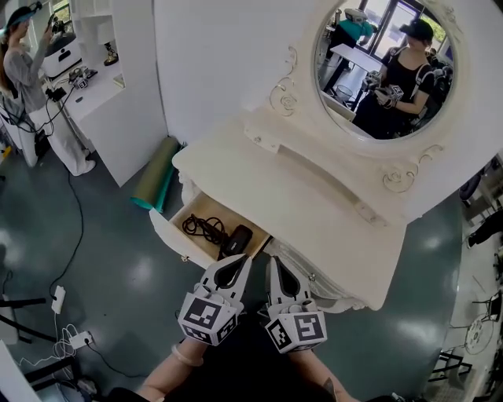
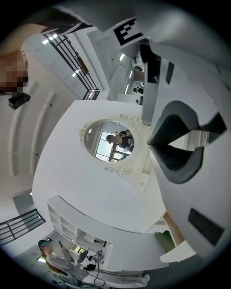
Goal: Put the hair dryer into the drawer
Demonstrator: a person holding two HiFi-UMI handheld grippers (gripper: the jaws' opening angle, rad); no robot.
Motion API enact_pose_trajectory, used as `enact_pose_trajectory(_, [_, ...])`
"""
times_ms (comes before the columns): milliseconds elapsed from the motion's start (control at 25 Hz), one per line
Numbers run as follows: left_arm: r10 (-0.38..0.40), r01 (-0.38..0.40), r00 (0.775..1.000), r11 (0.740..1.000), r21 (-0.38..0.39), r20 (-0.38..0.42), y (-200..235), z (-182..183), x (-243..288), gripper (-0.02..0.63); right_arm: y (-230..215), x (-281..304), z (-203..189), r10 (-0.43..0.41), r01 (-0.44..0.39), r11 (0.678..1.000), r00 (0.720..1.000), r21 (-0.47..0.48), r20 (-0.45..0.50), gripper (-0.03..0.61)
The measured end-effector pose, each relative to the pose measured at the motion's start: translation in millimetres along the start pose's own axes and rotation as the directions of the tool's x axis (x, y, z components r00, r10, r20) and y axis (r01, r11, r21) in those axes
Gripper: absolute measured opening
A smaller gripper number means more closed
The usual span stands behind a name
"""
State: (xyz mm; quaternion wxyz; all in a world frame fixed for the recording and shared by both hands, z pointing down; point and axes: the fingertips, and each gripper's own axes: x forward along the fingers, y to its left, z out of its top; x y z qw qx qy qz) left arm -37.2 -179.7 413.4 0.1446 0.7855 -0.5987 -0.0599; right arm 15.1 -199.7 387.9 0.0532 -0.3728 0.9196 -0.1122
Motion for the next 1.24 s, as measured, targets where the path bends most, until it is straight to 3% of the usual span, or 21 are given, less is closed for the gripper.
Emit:
enact_pose_trajectory(80, [0.005,-0.005,1.0,1.0,0.021,-0.007,0,-2,-1,0.014,7,-1,-9,0.013,-0.012,0.999,1.0,0.031,-0.02,0.02])
enact_pose_trajectory(1240, [0.07,-0.07,0.998,0.997,0.028,-0.003,29,-2,-5,0.014,20,37,-13,0.065,-0.066,0.998,0.995,-0.017,-0.07,0.02])
